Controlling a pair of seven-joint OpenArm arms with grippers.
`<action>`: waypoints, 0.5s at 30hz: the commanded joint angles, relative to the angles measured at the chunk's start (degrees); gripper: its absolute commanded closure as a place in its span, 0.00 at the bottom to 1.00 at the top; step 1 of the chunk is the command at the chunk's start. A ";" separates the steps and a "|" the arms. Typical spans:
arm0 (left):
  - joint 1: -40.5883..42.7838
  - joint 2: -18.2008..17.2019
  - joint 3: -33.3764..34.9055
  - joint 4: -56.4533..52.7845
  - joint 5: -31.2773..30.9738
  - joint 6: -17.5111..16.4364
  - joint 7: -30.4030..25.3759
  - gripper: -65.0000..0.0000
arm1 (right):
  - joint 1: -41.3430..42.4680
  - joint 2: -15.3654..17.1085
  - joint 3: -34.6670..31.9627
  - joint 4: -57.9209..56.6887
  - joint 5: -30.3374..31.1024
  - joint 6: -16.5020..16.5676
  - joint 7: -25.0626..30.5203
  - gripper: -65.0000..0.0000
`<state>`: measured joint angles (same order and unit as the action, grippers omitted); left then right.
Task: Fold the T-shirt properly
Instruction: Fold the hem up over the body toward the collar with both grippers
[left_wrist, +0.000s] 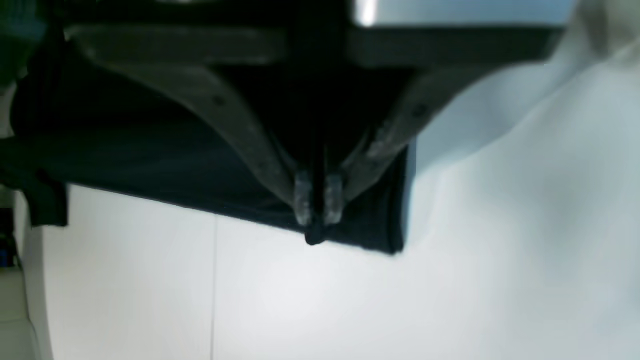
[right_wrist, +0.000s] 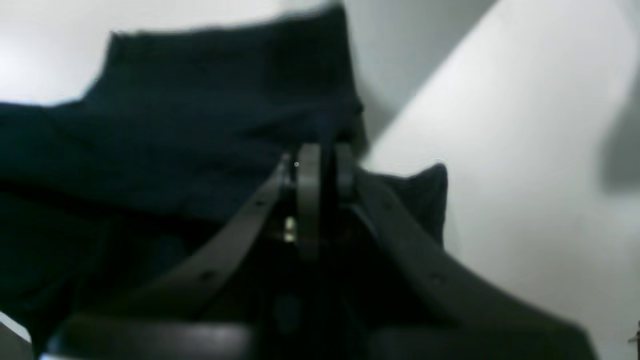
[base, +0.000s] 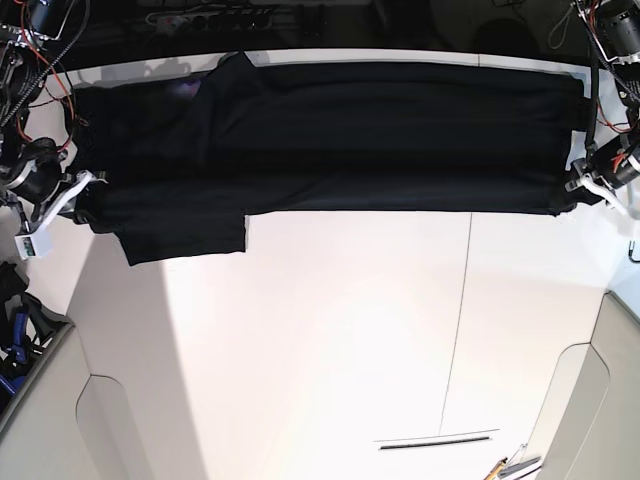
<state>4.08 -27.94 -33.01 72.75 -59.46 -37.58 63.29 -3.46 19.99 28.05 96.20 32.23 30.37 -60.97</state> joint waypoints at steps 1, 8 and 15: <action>-0.11 -1.44 -0.44 1.03 -2.05 -1.16 -0.42 1.00 | 0.74 0.96 0.59 0.96 0.76 -0.15 0.68 1.00; 0.55 -1.44 -0.44 1.03 -2.69 -1.38 -0.24 0.77 | 0.74 0.94 0.59 0.96 0.52 -0.15 0.50 0.93; 0.55 -1.44 -0.44 1.03 -3.50 -2.42 -0.22 0.60 | 1.11 0.98 0.59 1.42 0.81 -0.13 1.57 0.60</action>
<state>5.10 -27.94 -33.06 72.77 -61.43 -38.68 63.68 -3.16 19.99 28.16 96.44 32.14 30.22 -60.62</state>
